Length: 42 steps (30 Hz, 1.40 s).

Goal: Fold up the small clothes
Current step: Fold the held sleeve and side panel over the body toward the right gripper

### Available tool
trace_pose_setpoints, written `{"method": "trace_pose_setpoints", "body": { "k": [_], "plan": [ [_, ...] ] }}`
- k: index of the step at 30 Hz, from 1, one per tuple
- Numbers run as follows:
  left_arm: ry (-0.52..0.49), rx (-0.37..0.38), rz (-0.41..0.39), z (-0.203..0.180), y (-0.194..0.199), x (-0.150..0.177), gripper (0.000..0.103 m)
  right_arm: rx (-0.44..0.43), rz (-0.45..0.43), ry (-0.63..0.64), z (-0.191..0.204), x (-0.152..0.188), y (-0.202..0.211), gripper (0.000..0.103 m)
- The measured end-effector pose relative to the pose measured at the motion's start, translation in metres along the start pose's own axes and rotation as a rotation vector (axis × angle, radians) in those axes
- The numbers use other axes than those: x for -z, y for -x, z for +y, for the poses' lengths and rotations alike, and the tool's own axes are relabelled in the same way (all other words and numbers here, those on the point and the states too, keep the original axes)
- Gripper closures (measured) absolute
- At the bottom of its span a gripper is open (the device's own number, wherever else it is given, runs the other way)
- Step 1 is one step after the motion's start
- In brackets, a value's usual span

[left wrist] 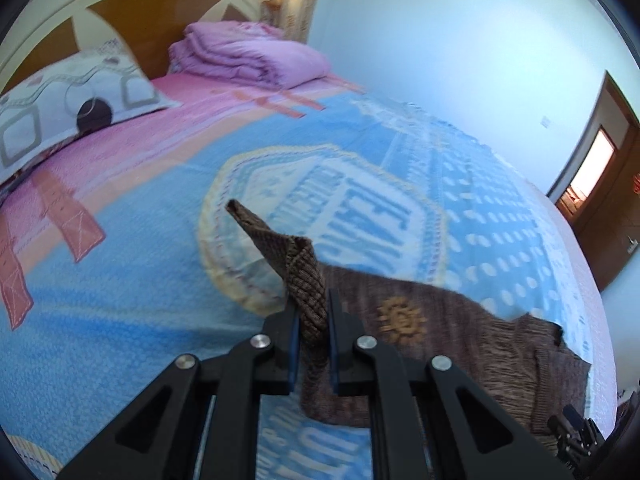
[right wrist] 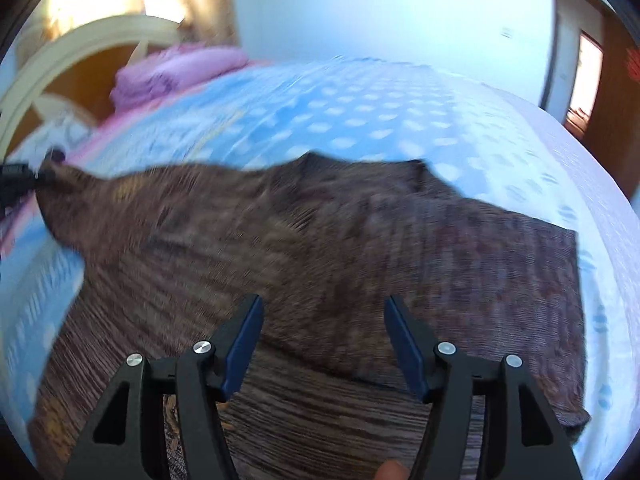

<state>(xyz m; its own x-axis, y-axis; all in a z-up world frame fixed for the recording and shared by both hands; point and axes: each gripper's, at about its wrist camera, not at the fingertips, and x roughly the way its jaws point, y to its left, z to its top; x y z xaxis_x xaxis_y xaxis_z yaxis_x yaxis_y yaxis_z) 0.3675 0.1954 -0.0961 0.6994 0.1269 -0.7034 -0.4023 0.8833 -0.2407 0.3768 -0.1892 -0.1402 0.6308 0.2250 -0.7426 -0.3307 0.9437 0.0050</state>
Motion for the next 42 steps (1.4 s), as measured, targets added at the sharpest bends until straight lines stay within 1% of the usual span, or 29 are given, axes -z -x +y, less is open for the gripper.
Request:
{"method": "trace_pose_setpoints", "body": {
  "k": [3, 7, 9, 11, 15, 18, 21, 24, 26, 28, 29, 30, 31, 32, 33, 34, 35, 36, 37, 39, 40, 41, 42],
  "plan": [
    [-0.017, 0.039, -0.009, -0.018, 0.008, -0.001, 0.091, 0.008, -0.029, -0.032, -0.012, -0.004, 0.016, 0.04],
    [-0.039, 0.09, -0.006, -0.049, 0.018, -0.001, 0.091, 0.0, -0.036, -0.055, -0.024, -0.001, 0.035, 0.04],
    [-0.048, 0.112, 0.0, -0.063, 0.023, 0.001, 0.091, -0.004, -0.035, -0.067, -0.03, 0.003, 0.045, 0.04],
    [-0.049, 0.15, 0.002, -0.079, 0.027, 0.005, 0.091, -0.01, -0.033, -0.082, -0.036, 0.01, 0.054, 0.04],
    [-0.089, 0.205, 0.005, -0.119, 0.032, 0.021, 0.091, -0.016, -0.033, -0.11, -0.045, 0.027, 0.066, 0.04],
    [-0.145, 0.232, 0.015, -0.156, 0.03, 0.042, 0.091, -0.017, -0.03, -0.113, -0.046, 0.04, 0.07, 0.04],
    [-0.219, 0.24, 0.027, -0.194, 0.023, 0.074, 0.091, -0.025, -0.033, -0.116, -0.046, 0.051, 0.072, 0.04],
    [-0.296, 0.209, 0.02, -0.222, 0.014, 0.106, 0.091, -0.026, -0.03, -0.125, -0.049, 0.062, 0.072, 0.04],
    [-0.358, 0.19, 0.036, -0.239, 0.003, 0.132, 0.09, -0.031, -0.018, -0.145, -0.053, 0.069, 0.068, 0.04],
    [-0.406, 0.166, 0.056, -0.25, -0.007, 0.15, 0.084, -0.032, -0.011, -0.166, -0.057, 0.075, 0.065, 0.039],
    [-0.425, 0.155, 0.065, -0.253, -0.009, 0.155, 0.082, -0.032, -0.012, -0.174, -0.058, 0.077, 0.065, 0.039],
    [-0.438, 0.147, 0.068, -0.256, -0.008, 0.157, 0.076, -0.03, -0.018, -0.18, -0.06, 0.08, 0.065, 0.039],
    [-0.455, 0.145, 0.065, -0.255, -0.005, 0.158, 0.064, -0.03, -0.026, -0.184, -0.061, 0.082, 0.066, 0.039],
    [-0.464, 0.151, 0.051, -0.252, 0.0, 0.159, 0.059, -0.03, -0.032, -0.184, -0.062, 0.082, 0.067, 0.039],
    [-0.469, 0.16, 0.026, -0.248, 0.008, 0.158, 0.05, -0.031, -0.033, -0.181, -0.062, 0.083, 0.068, 0.039],
    [-0.475, 0.168, -0.016, -0.24, 0.02, 0.156, 0.041, -0.027, -0.039, -0.173, -0.062, 0.082, 0.069, 0.039],
    [-0.483, 0.162, -0.066, -0.229, 0.033, 0.154, 0.035, -0.02, -0.047, -0.169, -0.063, 0.082, 0.071, 0.039],
    [-0.491, 0.145, -0.102, -0.221, 0.041, 0.153, 0.022, -0.014, -0.055, -0.171, -0.063, 0.082, 0.072, 0.039],
    [-0.504, 0.089, -0.155, -0.205, 0.051, 0.149, 0.013, -0.015, -0.055, -0.179, -0.064, 0.082, 0.073, 0.039],
    [-0.521, -0.024, -0.202, -0.183, 0.056, 0.146, 0.01, -0.029, -0.047, -0.193, -0.062, 0.079, 0.072, 0.04],
    [-0.532, -0.115, -0.212, -0.167, 0.052, 0.142, 0.01, -0.037, -0.039, -0.192, -0.059, 0.075, 0.071, 0.04],
    [-0.534, -0.163, -0.205, -0.158, 0.048, 0.14, 0.01, -0.044, -0.033, -0.184, -0.056, 0.072, 0.071, 0.04],
    [-0.532, -0.212, -0.174, -0.145, 0.038, 0.137, 0.01, -0.054, -0.027, -0.168, -0.049, 0.064, 0.071, 0.04]
  ]
}}
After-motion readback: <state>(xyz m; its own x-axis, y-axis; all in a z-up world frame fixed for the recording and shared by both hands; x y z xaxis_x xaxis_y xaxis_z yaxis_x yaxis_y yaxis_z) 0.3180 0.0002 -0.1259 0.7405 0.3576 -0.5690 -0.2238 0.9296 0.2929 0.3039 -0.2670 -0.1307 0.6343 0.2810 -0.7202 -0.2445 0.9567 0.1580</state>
